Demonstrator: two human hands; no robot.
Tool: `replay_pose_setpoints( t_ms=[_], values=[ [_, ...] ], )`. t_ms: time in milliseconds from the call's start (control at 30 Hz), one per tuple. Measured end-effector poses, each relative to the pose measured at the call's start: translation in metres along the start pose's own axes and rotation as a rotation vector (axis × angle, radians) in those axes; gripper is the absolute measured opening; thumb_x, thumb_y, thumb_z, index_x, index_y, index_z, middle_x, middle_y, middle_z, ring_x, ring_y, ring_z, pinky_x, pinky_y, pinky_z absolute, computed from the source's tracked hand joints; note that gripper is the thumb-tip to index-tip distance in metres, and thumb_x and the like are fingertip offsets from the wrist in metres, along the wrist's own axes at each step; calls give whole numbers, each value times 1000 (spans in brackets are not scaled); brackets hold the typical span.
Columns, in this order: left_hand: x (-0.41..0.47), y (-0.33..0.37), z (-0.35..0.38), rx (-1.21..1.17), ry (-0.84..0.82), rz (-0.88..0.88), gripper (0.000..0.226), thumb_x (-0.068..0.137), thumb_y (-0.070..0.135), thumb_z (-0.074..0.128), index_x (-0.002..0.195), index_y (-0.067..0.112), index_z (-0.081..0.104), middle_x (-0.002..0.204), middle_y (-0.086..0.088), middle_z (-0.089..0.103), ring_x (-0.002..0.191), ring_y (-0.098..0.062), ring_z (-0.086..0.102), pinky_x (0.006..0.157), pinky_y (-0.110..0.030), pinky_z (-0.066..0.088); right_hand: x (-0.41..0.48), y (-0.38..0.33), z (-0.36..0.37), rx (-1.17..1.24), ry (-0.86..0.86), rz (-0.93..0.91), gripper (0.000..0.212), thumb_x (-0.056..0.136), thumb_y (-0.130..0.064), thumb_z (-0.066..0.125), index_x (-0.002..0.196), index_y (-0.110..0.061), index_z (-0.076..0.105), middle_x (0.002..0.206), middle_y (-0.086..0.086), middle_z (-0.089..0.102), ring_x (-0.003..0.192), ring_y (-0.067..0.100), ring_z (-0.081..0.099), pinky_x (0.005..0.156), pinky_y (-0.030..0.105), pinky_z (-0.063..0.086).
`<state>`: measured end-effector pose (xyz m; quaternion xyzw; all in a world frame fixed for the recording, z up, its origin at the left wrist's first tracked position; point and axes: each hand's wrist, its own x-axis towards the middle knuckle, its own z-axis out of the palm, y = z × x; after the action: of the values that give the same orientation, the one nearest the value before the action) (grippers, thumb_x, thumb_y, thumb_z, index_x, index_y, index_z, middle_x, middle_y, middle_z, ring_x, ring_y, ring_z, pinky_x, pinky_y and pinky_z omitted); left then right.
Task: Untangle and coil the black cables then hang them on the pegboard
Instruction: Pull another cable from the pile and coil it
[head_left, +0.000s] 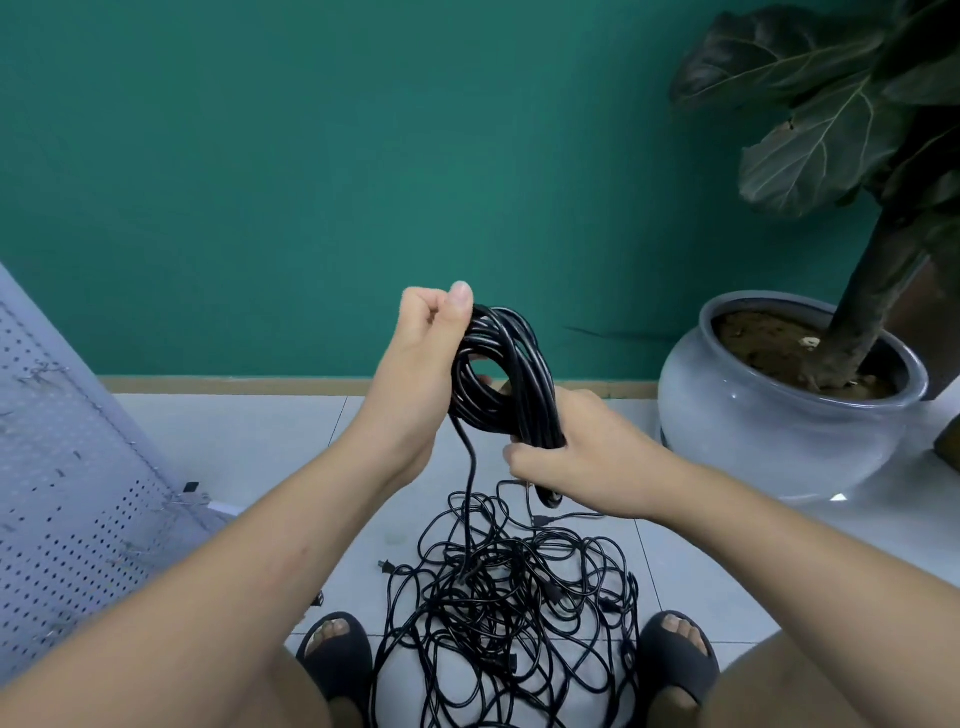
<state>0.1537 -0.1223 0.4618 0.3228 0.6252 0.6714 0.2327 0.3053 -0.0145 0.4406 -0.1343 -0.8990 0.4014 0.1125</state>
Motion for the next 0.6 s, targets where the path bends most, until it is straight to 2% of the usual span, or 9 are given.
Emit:
replay_pose_setpoints(
  t_ms=[67, 100, 200, 267, 367, 400, 467, 500, 600],
  values=[
    [-2, 4, 5, -34, 29, -1, 43, 109, 59, 45, 115, 18, 54, 98, 5, 67, 86, -11, 62, 79, -38, 55, 2, 0, 2, 13, 32, -2, 29, 89, -16, 66, 79, -17, 39, 66, -4, 43, 59, 12, 40, 57, 34, 39],
    [-1, 4, 6, -44, 24, 5, 48, 109, 62, 44, 118, 17, 57, 98, 5, 69, 87, -12, 64, 80, -37, 54, 4, 1, 3, 19, 59, -2, 33, 89, -15, 66, 77, -21, 36, 64, -10, 40, 59, 11, 37, 56, 30, 36],
    [-1, 4, 10, -95, -31, 37, 59, 101, 70, 51, 119, 16, 67, 110, -5, 77, 100, -20, 70, 97, -49, 55, 10, 1, 6, 47, 150, -14, 38, 89, -11, 66, 74, -23, 33, 59, -13, 38, 57, 9, 34, 55, 26, 34],
    [-1, 1, 14, -129, -37, 51, 54, 98, 64, 61, 122, 16, 69, 117, -7, 77, 110, -24, 72, 104, -48, 56, 14, 0, 6, 63, 187, -13, 36, 89, -9, 65, 74, -19, 34, 56, -12, 40, 55, 9, 36, 55, 27, 34],
    [-2, -2, 20, -140, -38, 63, 35, 99, 41, 75, 122, 15, 70, 116, -5, 78, 107, -15, 73, 98, -35, 57, 18, -5, 6, 133, 177, -17, 24, 85, -12, 61, 74, -12, 40, 59, -9, 46, 55, 10, 43, 55, 29, 39],
    [-2, -1, 22, -130, -35, 67, 31, 99, 37, 75, 121, 15, 71, 114, -5, 79, 104, -13, 73, 94, -32, 58, 20, -7, 7, 157, 155, -14, 18, 82, -16, 60, 78, -7, 44, 64, 1, 51, 59, 14, 46, 55, 35, 42],
    [0, 0, 23, -90, -19, 73, 30, 99, 39, 74, 116, 14, 72, 112, -10, 77, 97, -11, 71, 88, -33, 57, 23, -10, 6, 199, 105, -15, 23, 77, -17, 58, 89, 1, 49, 79, 21, 55, 65, 19, 48, 58, 44, 45],
    [1, 1, 23, -70, -13, 73, 30, 99, 41, 73, 115, 15, 72, 113, -12, 76, 94, -11, 69, 86, -34, 57, 24, -11, 6, 220, 88, -11, 25, 77, -16, 58, 91, 2, 49, 82, 23, 53, 67, 20, 46, 59, 45, 44],
    [4, 4, 22, -68, -29, 67, 25, 100, 44, 72, 107, 20, 72, 101, -12, 75, 91, -15, 67, 80, -36, 56, 28, -10, 4, 272, 68, -6, 24, 75, -15, 59, 85, -2, 42, 72, 3, 38, 69, 15, 36, 60, 48, 41]
  ],
)
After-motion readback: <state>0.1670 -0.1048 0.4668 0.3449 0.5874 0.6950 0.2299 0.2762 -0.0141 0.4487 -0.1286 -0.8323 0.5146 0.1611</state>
